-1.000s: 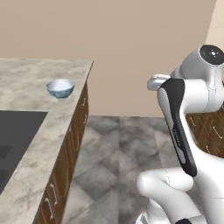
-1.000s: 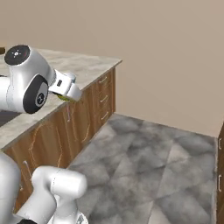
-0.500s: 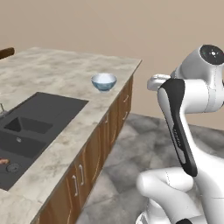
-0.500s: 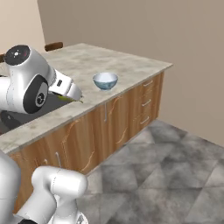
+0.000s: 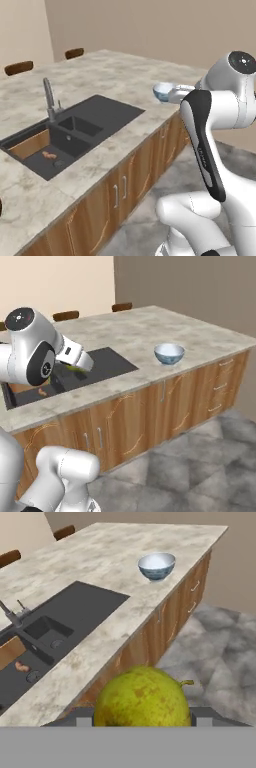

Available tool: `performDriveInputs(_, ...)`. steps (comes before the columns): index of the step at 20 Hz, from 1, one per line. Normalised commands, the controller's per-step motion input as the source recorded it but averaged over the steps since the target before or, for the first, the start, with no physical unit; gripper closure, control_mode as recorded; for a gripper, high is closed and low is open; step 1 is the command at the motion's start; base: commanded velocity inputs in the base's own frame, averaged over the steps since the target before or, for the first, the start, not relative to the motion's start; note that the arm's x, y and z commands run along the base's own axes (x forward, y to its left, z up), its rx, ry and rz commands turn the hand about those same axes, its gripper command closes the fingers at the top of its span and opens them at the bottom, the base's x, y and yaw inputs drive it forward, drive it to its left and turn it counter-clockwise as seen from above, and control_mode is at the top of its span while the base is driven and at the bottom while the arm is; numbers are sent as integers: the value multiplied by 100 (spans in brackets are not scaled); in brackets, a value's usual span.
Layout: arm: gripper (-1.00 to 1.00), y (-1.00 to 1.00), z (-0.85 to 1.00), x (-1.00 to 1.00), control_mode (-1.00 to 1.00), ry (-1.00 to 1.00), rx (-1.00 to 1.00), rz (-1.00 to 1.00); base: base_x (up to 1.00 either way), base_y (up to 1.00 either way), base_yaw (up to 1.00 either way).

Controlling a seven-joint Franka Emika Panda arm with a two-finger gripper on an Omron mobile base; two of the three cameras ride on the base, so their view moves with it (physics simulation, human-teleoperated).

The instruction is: Pick the pears from the cabinet and place them in one bowl. Pick the potato from the sink and place it in the other bowl.

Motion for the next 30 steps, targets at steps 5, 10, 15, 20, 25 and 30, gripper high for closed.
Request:
performDriveInputs(5,100,0,0,0,100,0,0,0,0,9,50)
performDriveInputs(10,100,0,0,0,100,0,0,0,3,12,48)
performDriveInputs(15,100,0,0,0,100,0,0,0,18,29,40)
performDriveInputs(20,100,0,0,0,100,0,0,0,6,20,47)
performDriveInputs(25,100,0,0,0,100,0,0,0,59,28,2)
performDriveInputs(30,100,0,0,0,100,0,0,0,29,45,-1)
